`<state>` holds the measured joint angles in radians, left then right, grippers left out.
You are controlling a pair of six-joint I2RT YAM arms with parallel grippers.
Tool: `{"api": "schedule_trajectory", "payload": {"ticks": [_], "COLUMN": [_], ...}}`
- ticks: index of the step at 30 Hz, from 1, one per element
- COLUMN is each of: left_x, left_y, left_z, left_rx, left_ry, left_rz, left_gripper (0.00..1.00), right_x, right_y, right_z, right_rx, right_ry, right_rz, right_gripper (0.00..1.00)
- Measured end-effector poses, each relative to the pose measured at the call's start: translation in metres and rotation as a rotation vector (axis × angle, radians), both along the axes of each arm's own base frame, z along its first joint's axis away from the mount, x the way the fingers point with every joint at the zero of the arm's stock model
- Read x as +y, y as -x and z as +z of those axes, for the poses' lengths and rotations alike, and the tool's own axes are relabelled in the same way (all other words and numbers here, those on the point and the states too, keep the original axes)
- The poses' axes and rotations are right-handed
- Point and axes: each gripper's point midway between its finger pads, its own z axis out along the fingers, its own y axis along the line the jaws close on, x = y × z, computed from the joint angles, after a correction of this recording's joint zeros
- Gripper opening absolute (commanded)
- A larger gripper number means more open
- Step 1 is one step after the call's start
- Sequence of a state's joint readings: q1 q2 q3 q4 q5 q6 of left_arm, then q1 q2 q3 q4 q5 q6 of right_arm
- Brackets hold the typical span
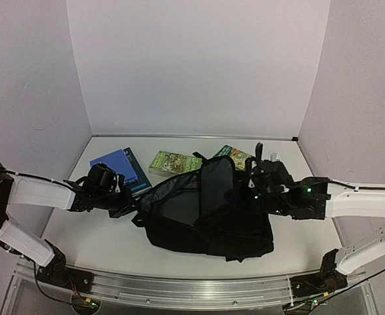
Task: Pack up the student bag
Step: Unzip the student bag at the center of the board.
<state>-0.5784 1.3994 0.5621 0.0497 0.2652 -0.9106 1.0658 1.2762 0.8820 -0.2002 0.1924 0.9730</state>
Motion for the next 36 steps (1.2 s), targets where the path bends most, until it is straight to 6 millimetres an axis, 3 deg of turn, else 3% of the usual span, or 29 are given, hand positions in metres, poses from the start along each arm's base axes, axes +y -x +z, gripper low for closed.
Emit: {"api": "schedule_trajectory", "payload": {"ticks": [4,9,16,20,24,27,29,33,36], "left_x": [0.009,0.02,0.032,0.036,0.034,0.03,0.024,0.01,0.006], "left_y": [-0.004,-0.007,-0.004,0.005,0.016,0.021,0.025,0.036,0.039], "left_z": [0.004,0.013,0.024,0.021,0.015,0.014,0.016,0.019,0.022], "left_rx": [0.003,0.0,-0.011,-0.001,0.014,0.011,-0.002,-0.022,-0.032], "left_ry": [0.007,0.031,0.056,0.066,0.09,0.099,0.104,0.106,0.103], "left_rz": [0.021,0.026,0.022,0.004,-0.045,-0.081,-0.116,-0.194,-0.22], "left_gripper": [0.0,0.0,0.0,0.0,0.02,0.1,0.21,0.49,0.69], "right_x": [-0.025,-0.058,-0.082,-0.095,-0.096,-0.094,-0.093,-0.09,-0.088], "right_y": [-0.002,-0.003,-0.004,-0.004,0.0,0.004,0.007,0.009,0.009], "right_z": [0.008,-0.014,-0.04,-0.055,-0.074,-0.092,-0.1,-0.101,-0.095], "right_rx": [-0.002,0.036,0.093,0.127,0.17,0.21,0.231,0.234,0.22], "right_ry": [-0.001,0.037,0.047,0.051,0.065,0.084,0.099,0.104,0.099], "right_rz": [-0.039,-0.088,-0.148,-0.188,-0.181,-0.16,-0.142,-0.109,-0.086], "right_gripper": [0.0,0.0,0.0,0.0,0.04,0.1,0.18,0.5,0.67]}}
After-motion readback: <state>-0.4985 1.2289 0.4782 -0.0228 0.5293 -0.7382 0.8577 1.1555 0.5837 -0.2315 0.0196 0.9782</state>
